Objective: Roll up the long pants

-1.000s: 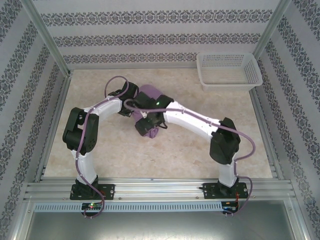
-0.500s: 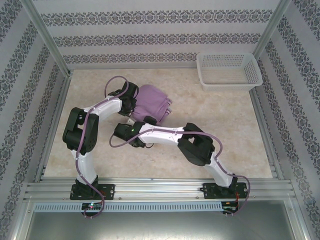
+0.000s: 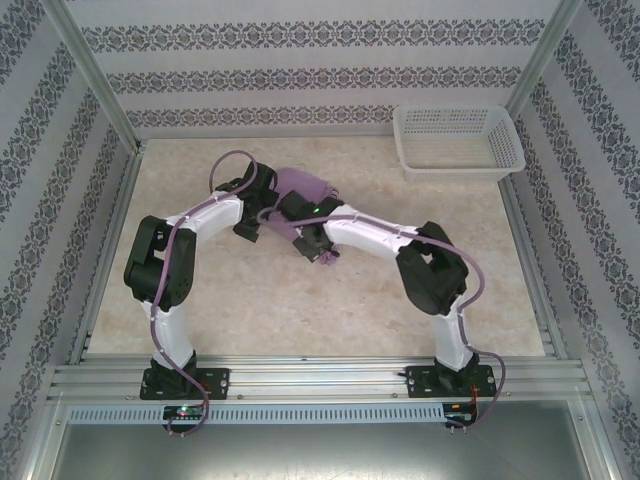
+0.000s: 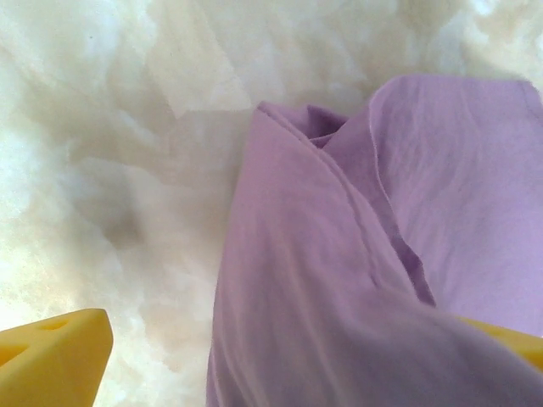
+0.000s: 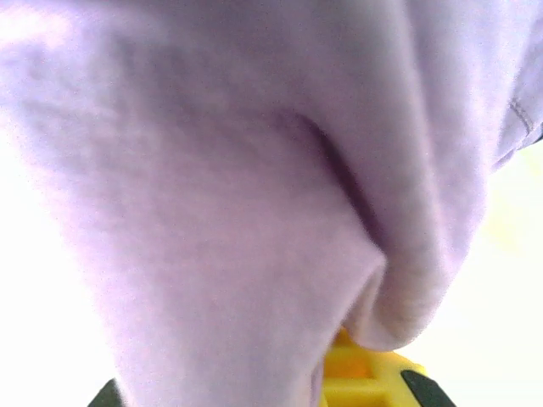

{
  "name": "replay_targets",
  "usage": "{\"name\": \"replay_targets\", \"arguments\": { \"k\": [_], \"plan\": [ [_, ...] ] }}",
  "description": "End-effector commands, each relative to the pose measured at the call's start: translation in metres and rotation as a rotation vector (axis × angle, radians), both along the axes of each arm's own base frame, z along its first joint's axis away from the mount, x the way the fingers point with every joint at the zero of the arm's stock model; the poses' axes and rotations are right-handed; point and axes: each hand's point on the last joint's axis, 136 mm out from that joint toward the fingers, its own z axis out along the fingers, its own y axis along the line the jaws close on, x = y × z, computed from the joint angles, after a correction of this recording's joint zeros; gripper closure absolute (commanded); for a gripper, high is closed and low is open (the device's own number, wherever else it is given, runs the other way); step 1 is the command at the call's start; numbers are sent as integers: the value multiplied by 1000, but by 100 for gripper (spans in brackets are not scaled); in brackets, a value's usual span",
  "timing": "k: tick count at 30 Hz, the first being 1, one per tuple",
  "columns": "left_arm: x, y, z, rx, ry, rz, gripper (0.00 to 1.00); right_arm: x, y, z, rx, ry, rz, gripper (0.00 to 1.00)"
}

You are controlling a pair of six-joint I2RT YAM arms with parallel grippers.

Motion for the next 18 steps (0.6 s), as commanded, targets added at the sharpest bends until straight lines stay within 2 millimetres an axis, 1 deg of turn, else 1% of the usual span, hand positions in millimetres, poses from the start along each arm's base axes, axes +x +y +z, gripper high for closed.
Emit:
{"name": "replay_targets", "arguments": {
  "k": [1, 4, 5, 10, 11, 12, 13, 14, 15, 16, 17, 18],
  "plan": [
    [5, -2, 18, -11, -36, -13, 5, -29, 35, 33, 335, 282, -25, 100],
    [5, -4, 16, -18, -38, -13, 5, -40, 59, 56, 550, 509, -33, 100],
    [6, -5, 15, -21, -40, -12, 5, -43, 65, 62, 595, 557, -31, 100],
    [8, -7, 13, -24, -37, -16, 5, -54, 89, 78, 778, 755, -23, 100],
    [8, -7, 11, -24, -33, -18, 10, -56, 92, 78, 809, 798, -33, 100],
    [8, -8, 10, -24, -31, -19, 22, -56, 93, 77, 822, 814, -37, 100],
    [8, -8, 8, -26, -29, -23, 51, -56, 92, 72, 814, 818, -43, 100],
    [8, -9, 6, -30, -24, -28, 83, -55, 87, 64, 776, 806, -56, 90],
    [8, -10, 6, -36, -22, -30, 100, -52, 80, 56, 720, 772, -73, 67],
    [9, -12, 3, -39, -17, -37, 100, -49, 69, 46, 630, 710, -84, 41],
    [9, -12, 2, -43, -16, -39, 100, -44, 55, 37, 528, 642, -104, 26],
    [9, -13, 1, -43, -13, -40, 100, -40, 43, 34, 447, 578, -118, 18]
  ]
}}
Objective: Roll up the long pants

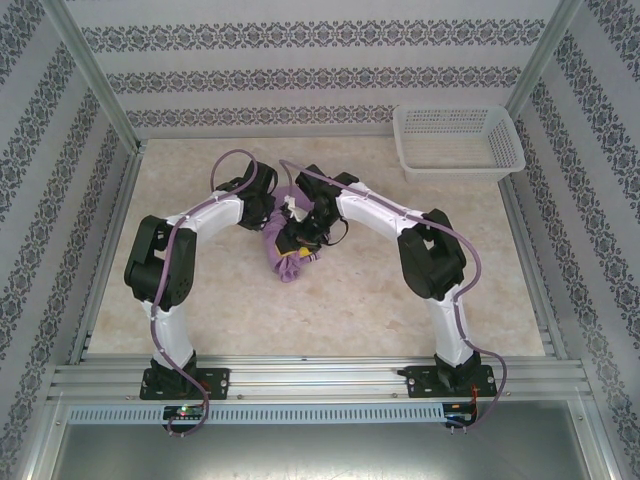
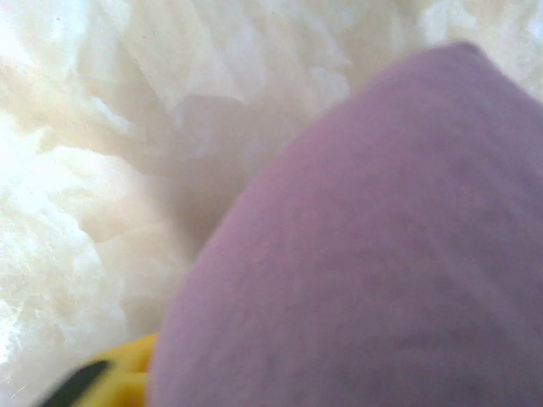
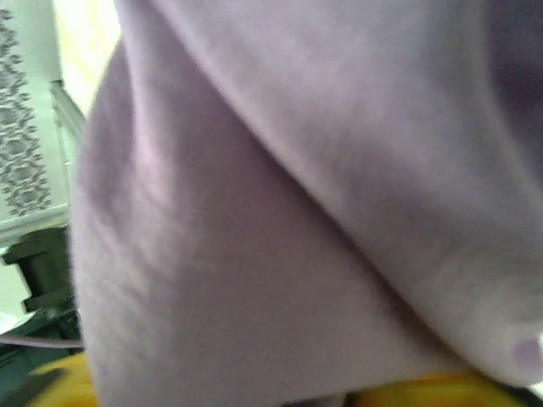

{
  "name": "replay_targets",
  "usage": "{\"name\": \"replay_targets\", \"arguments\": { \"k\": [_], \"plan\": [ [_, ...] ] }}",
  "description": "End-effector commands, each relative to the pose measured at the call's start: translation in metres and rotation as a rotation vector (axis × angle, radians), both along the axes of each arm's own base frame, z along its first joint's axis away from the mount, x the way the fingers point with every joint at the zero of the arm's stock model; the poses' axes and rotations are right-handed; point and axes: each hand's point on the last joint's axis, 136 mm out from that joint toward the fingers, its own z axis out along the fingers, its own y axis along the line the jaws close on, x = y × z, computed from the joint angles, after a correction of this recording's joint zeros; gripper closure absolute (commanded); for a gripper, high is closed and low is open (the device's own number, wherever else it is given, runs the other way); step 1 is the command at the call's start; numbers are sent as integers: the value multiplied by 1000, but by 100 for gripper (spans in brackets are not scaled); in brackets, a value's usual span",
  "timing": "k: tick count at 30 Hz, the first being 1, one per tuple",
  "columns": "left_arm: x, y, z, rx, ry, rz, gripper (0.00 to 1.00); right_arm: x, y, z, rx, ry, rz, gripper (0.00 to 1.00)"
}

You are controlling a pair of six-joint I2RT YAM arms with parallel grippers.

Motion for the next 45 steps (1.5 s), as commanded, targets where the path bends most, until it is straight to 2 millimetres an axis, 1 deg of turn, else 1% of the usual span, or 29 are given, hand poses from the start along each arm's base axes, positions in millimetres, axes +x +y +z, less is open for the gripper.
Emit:
{"name": "replay_targets", "arguments": {
  "k": [1, 2, 4, 6, 8, 10, 12, 14, 15, 17, 19, 22, 25, 27, 29, 31, 32, 34, 35, 37, 39, 41, 45],
  "plan": [
    [6, -6, 2, -18, -5, -20, 100, 11, -38, -6, -259, -161, 13, 14],
    [5, -6, 1, -15, -1, -18, 100, 15, -48, -2, -344, -232, 18, 12],
    [5, -5, 1, -11, 3, -15, 100, 19, -61, 13, -478, -369, 21, 11],
    [5, -5, 0, -10, 11, -11, 100, 21, -65, 35, -588, -516, 21, 7],
    [5, -6, -2, -14, 22, -8, 100, 19, -59, 56, -669, -658, 23, 5],
    [3, -6, -6, -18, 35, -2, 100, 15, -46, 70, -713, -759, 19, 4],
    [3, -7, -8, -22, 43, -1, 100, 8, -28, 74, -748, -844, 32, 2],
    [1, -8, -10, -23, 55, -1, 100, 3, -11, 64, -809, -906, 65, 2],
    [1, -8, -10, -24, 57, -2, 100, 2, -5, 60, -829, -924, 76, 2],
    [0, -7, -11, -21, 62, -3, 100, 3, 7, 44, -879, -961, 99, 2],
    [-1, -7, -12, -24, 65, -1, 100, 8, 13, 26, -913, -978, 105, 2],
    [-1, -9, -15, -45, 62, 9, 100, 15, 22, 3, -906, -986, 84, 2],
    [-1, -15, -19, -86, 55, 8, 100, 33, 25, -11, -920, -1038, 62, 2],
    [-2, -19, -19, -114, 56, 4, 100, 47, 22, -20, -940, -1067, 69, 2],
    [-2, -27, -19, -165, 47, -6, 100, 61, 17, -35, -928, -1071, 76, 2],
    [-2, -35, -17, -224, 32, -15, 100, 65, 8, -50, -896, -1008, 84, 3],
    [0, -41, -15, -258, 18, -24, 100, 66, 4, -55, -882, -994, 82, 3],
    [3, -50, -8, -320, -8, -51, 100, 62, -1, -61, -842, -962, 97, 3],
    [5, -53, -4, -336, -13, -71, 100, 61, -6, -58, -829, -965, 84, 3],
    [6, -58, 5, -353, -7, -106, 100, 56, -13, -58, -808, -973, 88, 3],
    [6, -62, 16, -360, -5, -131, 100, 58, -21, -59, -835, -999, 94, 3],
    [3, -65, 27, -358, -19, -141, 100, 67, -30, -59, -893, -1034, 111, 3],
    [-6, -65, 48, -360, -43, -153, 100, 86, -38, -66, -940, -1056, 134, 3]
  ]
}}
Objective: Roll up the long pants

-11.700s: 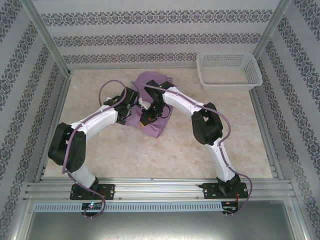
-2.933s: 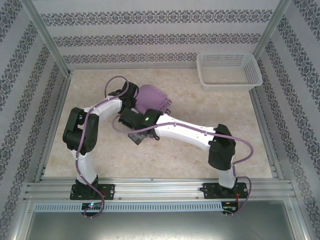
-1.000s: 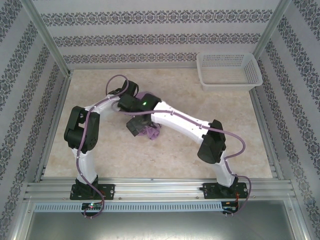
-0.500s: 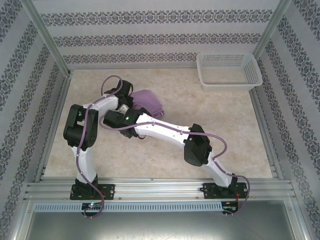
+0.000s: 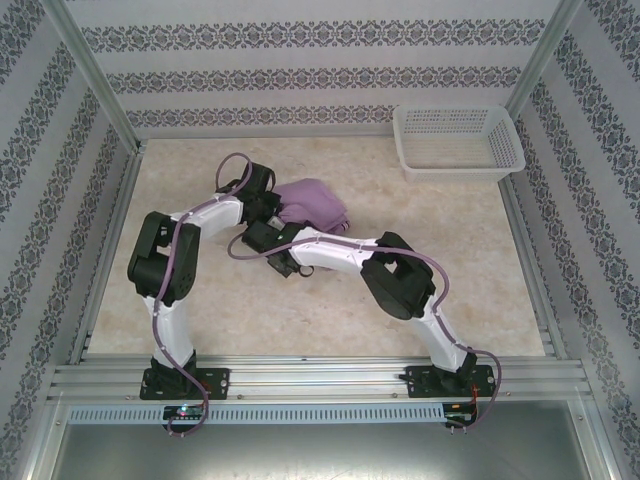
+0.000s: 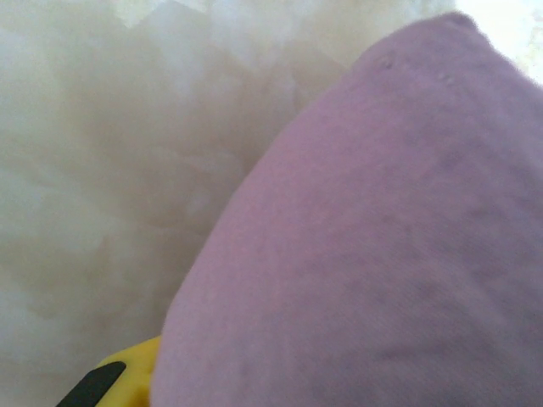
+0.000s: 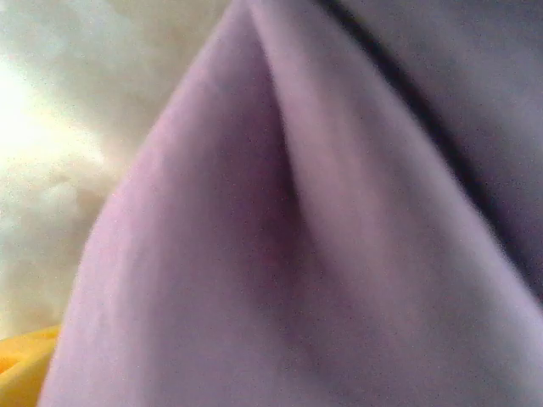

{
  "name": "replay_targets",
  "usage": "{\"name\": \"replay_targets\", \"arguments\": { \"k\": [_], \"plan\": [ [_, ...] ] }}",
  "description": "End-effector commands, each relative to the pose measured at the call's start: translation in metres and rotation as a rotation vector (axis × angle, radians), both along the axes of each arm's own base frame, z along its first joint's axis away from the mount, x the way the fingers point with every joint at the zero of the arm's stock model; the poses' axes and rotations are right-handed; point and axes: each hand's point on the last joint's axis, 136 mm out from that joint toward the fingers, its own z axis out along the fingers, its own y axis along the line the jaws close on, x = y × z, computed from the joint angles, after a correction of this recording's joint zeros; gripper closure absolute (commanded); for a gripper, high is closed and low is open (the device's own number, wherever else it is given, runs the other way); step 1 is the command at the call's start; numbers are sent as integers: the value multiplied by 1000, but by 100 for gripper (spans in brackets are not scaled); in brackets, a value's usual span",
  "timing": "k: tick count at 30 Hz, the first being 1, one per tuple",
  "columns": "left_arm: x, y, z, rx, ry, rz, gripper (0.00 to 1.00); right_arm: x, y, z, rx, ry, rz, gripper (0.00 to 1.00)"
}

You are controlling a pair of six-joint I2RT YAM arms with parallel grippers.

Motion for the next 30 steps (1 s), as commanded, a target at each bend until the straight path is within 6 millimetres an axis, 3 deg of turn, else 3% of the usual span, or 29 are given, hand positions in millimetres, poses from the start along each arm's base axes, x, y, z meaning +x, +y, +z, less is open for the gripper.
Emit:
{"name": "replay_targets", "arguments": {
  "k": [1, 3, 4, 6, 7, 8, 9, 11, 12, 13, 17, 20, 25, 30],
  "plan": [
    [-18, -22, 56, -71, -54, -94, 100, 33, -10, -8, -46, -51, -6, 6],
    [-24, -18, 69, -59, -71, -95, 100, 43, -15, -14, -40, -19, -14, 17],
    [-27, -14, 76, -53, -83, -91, 100, 46, -17, -17, -17, 10, -16, 32],
    [-31, -6, 91, -37, -112, -83, 100, 51, -24, -20, 39, 54, -35, 92],
    [-32, -1, 100, -28, -128, -76, 100, 53, -28, -19, 67, 69, -49, 100],
    [-34, 5, 109, -17, -148, -70, 100, 54, -32, -19, 101, 93, -64, 100],
    [-34, 10, 117, -5, -167, -59, 89, 53, -33, -18, 138, 122, -73, 100],
    [-31, 29, 138, 34, -204, -29, 29, 52, -41, -12, 230, 161, -117, 100],
    [-31, 39, 147, 51, -214, -9, 7, 49, -43, -11, 289, 197, -136, 100],
    [-28, 52, 157, 72, -232, 14, 0, 48, -44, -7, 369, 228, -167, 100],
    [-19, 101, 201, 138, -297, 97, 0, 47, -44, 13, 750, 405, -311, 100],
    [-20, 122, 224, 177, -326, 109, 0, 66, -38, 33, 1157, 565, -434, 100],
    [-34, 129, 227, 180, -317, 113, 0, 125, -20, 92, 1704, 810, -452, 100],
    [-49, 130, 213, 176, -290, 110, 0, 166, -15, 175, 1870, 766, -310, 100]
  ]
}}
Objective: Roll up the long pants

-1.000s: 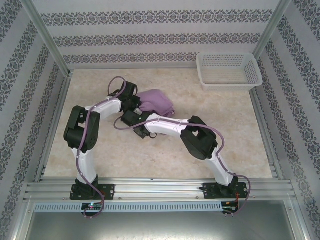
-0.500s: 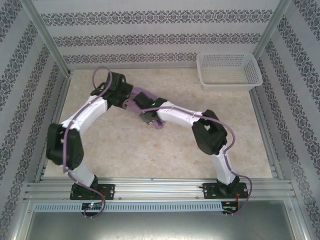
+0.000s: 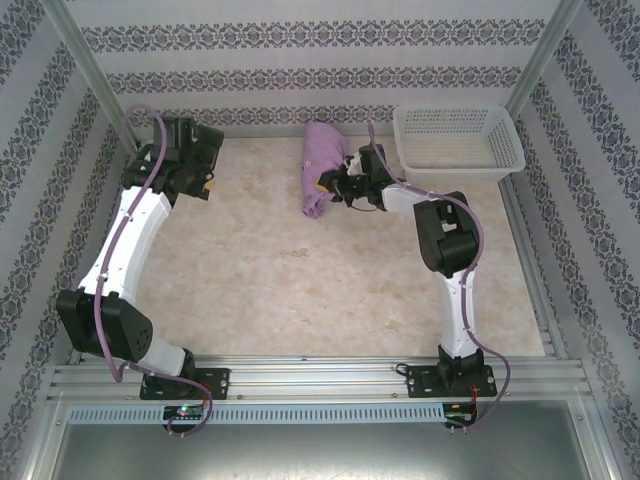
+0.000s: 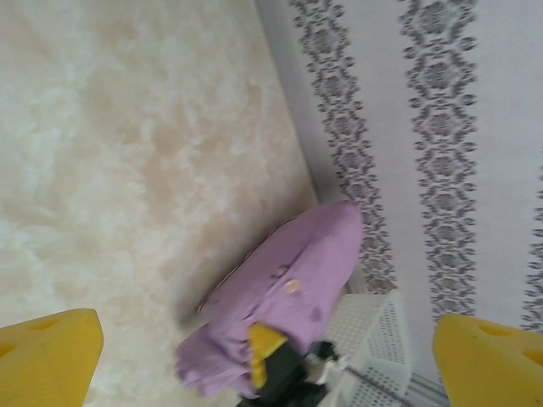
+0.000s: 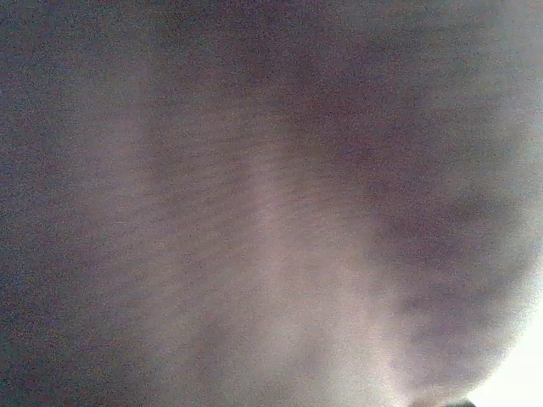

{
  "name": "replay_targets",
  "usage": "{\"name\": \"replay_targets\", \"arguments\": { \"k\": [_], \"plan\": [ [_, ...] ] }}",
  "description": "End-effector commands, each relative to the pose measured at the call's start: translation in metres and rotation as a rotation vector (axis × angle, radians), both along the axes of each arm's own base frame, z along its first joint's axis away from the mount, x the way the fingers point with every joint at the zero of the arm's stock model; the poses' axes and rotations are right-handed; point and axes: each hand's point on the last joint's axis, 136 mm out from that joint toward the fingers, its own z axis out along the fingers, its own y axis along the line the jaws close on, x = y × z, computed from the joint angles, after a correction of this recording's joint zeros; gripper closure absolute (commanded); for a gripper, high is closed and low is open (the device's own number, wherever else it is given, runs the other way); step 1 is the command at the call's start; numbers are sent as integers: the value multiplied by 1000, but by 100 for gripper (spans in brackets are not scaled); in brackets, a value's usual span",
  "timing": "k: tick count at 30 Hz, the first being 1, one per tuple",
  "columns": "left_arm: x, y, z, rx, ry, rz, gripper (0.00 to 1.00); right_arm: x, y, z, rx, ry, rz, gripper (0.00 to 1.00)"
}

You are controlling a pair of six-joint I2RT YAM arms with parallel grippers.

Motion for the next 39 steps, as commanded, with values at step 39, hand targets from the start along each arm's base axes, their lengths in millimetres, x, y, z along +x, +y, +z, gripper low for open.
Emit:
{"name": "replay_targets", "arguments": {
  "k": [39],
  "plan": [
    [7, -15, -68, -69, 195, -180, 0, 40, -309, 258, -365, -412, -805, 100]
  ]
}}
